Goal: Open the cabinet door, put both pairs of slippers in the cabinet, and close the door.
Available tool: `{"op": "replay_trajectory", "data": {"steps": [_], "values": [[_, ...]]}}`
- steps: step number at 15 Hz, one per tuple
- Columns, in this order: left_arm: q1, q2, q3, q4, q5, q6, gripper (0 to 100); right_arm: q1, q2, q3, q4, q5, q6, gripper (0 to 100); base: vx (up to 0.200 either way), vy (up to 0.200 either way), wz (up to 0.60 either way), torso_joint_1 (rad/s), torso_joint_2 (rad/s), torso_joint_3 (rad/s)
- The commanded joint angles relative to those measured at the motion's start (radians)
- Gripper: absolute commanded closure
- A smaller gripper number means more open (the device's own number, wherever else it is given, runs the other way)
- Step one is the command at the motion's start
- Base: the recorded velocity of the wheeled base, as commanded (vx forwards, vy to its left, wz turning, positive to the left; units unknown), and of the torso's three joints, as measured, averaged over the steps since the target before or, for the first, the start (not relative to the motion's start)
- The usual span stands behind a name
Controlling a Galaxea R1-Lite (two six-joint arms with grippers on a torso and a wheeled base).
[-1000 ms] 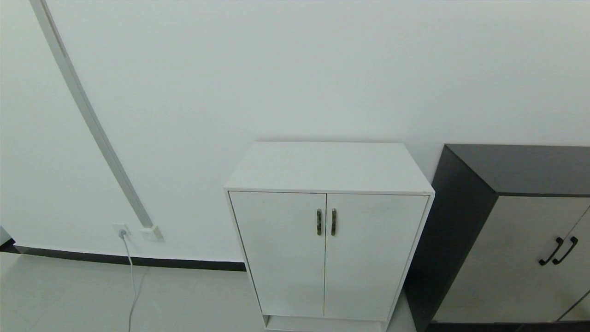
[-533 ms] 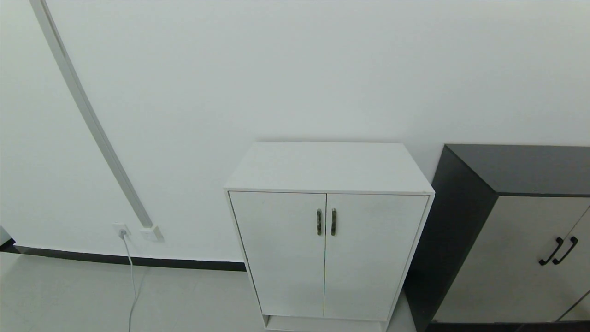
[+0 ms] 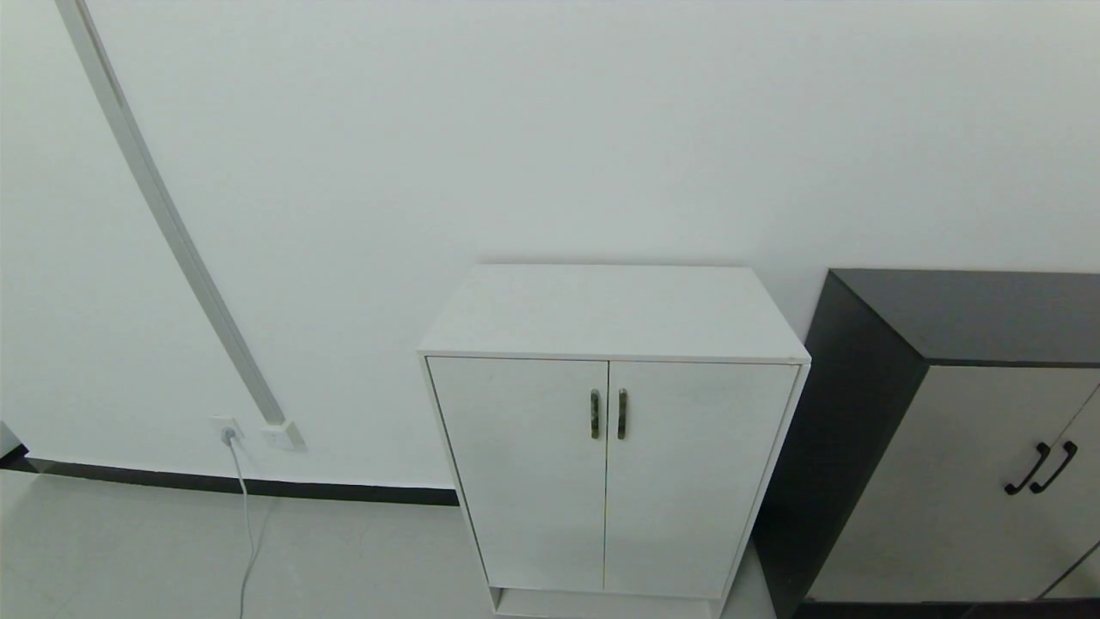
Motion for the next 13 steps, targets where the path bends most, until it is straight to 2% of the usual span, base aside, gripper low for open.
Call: {"op": "replay_trajectory", "data": {"steps": [1,4,8,13], "values": [[0.0,0.0,0.0,0.0,0.0,-0.001,100,0.024,-0.05,0.0,0.0,-0.003,0.001,100,0.0,0.0,0.0,0.0,0.0,0.0],[0.0,0.0,0.0,0.0,0.0,-0.004,100,0.024,-0.05,0.0,0.0,-0.029,0.008,100,0.0,0.0,0.0,0.0,0.0,0.0],[0.0,0.0,0.0,0.0,-0.001,-0.002,100,0.024,-0.05,0.0,-0.009,-0.123,0.08,100,0.0,0.0,0.0,0.0,0.0,0.0],[0.0,0.0,0.0,0.0,-0.001,-0.002,100,0.023,-0.052,0.0,-0.009,-0.123,0.077,100,0.0,0.0,0.0,0.0,0.0,0.0]]}}
